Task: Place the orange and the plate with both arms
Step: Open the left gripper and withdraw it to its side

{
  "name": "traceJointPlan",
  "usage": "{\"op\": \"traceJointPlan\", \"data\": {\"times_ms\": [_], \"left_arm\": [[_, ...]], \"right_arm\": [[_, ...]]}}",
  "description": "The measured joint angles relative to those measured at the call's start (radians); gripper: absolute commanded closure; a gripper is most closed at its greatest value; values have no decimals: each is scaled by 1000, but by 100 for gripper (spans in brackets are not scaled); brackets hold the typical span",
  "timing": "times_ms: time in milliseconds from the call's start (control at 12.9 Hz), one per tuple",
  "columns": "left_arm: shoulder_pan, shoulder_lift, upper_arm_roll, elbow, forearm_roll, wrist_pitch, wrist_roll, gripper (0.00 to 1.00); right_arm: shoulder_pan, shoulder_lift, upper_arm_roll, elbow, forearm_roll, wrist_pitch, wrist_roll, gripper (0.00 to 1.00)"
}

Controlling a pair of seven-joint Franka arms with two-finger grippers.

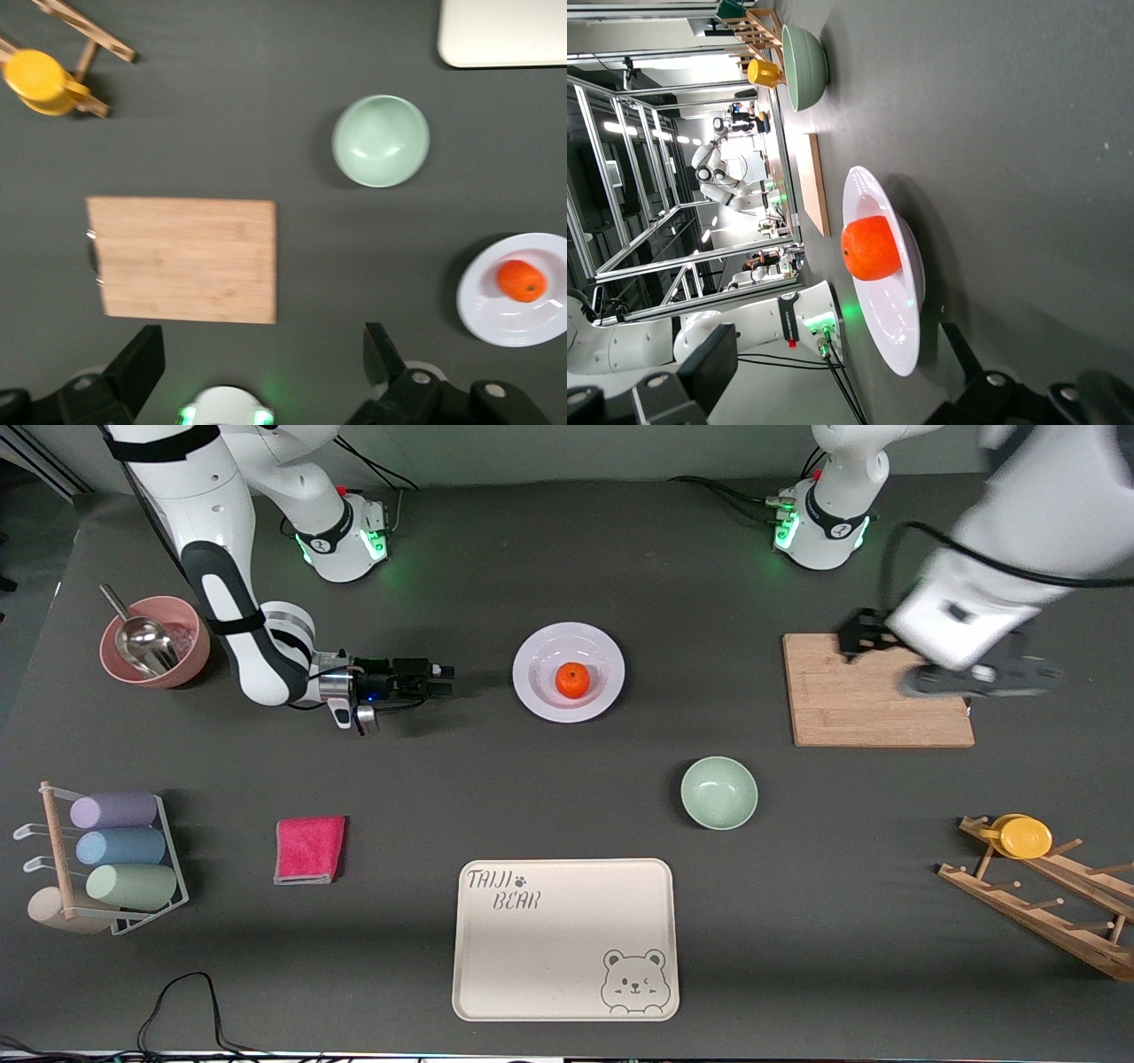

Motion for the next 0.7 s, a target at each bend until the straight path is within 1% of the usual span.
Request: {"op": "traceJointPlan", "data": {"times_ms": [155,310,465,698], "left_arm": [[134,8,0,5,-2,1,153,0],[236,20,0,13,-4,10,249,0],[275,25,-1,19,-7,35,274,0],[275,26,-16,21,-8,56,274,0]], "right_arm": [[23,9,1,-1,25,-1,-27,0],[41,20,1,-2,38,-13,-45,0],[52,35,2,-2,56,-34,-81,0],[74,59,2,-3,84,-40,-105,0]]}}
